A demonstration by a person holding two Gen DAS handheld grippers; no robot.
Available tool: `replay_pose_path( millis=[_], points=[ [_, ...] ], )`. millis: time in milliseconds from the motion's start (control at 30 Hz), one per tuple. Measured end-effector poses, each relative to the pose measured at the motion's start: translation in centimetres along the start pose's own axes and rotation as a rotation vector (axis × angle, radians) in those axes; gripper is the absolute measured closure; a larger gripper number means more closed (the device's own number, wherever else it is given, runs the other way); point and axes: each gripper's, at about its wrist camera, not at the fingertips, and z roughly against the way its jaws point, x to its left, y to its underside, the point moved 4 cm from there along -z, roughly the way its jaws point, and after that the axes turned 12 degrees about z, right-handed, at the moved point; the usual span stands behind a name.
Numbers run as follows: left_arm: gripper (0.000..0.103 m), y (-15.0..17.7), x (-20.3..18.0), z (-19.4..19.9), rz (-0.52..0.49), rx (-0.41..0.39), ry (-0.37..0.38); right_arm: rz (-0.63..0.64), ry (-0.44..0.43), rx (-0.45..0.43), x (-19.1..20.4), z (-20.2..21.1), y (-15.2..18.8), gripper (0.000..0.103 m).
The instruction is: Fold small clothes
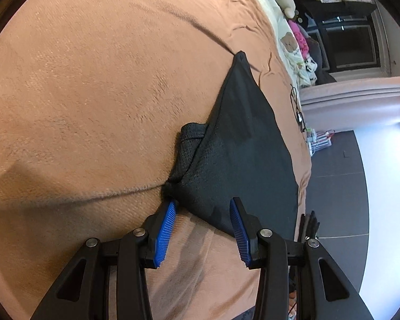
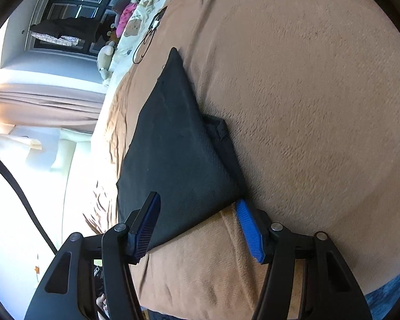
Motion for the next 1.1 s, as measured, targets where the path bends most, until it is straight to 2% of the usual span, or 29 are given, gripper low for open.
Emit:
replay_pose_path(
  millis=[100, 267, 367, 567, 633, 700, 733, 767, 800, 833, 900, 1100],
  points=[
    [0.059, -0.3, -0.2, -0.3, 0.020, -0.024, 0.001, -0.005, 0.014, -0.010, -0.3, 0.2, -0.1, 0.046],
    [0.059, -0.8, 0.2, 0.3, 0.073, -0.141, 0.032, -0.036, 0.019, -0.061, -0.5, 0.1, -0.1, 0.051],
    [0.059, -1.0, 0.3, 0.3, 0.081, -0.181, 0.046, -0.055, 0.014, -0.090, -0.3, -0.3, 0.2, 0.053],
    [0.059, -1.5, 0.0, 0.2, 0.068, -0.208, 0.046, -0.040, 0.028, -0.129, 0.3, -1.0, 0.9, 0.053],
    [0.059, -1.5, -0.4, 0.0, 0.055, -0.198, 0.032, -0.024, 0.041, -0.125, 0.7, -1.3, 1.1, 0.057],
    [0.059, -1.3, -1.0, -0.1, 0.022, -0.187, 0.018, -0.006, 0.051, -0.113, 1.0, -1.3, 1.4, 0.069],
    [0.061, -1.2, -1.1, -0.1, 0.009, -0.185, 0.007, 0.001, 0.049, -0.103, 1.1, -1.3, 1.5, 0.074],
    [0.065, -1.1, -1.1, -0.1, -0.003, -0.189, -0.010, 0.005, 0.046, -0.091, 1.2, -1.4, 1.6, 0.083],
    [0.082, -1.2, -1.1, -0.2, -0.006, -0.193, -0.024, 0.007, 0.048, -0.081, 1.2, -1.5, 1.7, 0.091],
    [0.094, -1.2, -0.9, -0.3, -0.006, -0.190, -0.036, 0.010, 0.057, -0.076, 1.0, -1.4, 1.7, 0.094],
    [0.097, -1.2, -0.8, -0.3, 0.000, -0.192, -0.027, 0.021, 0.075, -0.075, 1.1, -1.1, 1.5, 0.099],
    [0.098, -0.6, -1.7, 1.3, -0.041, -0.216, -0.008, 0.077, 0.105, -0.074, 2.8, 0.1, 1.4, 0.100]
  ],
)
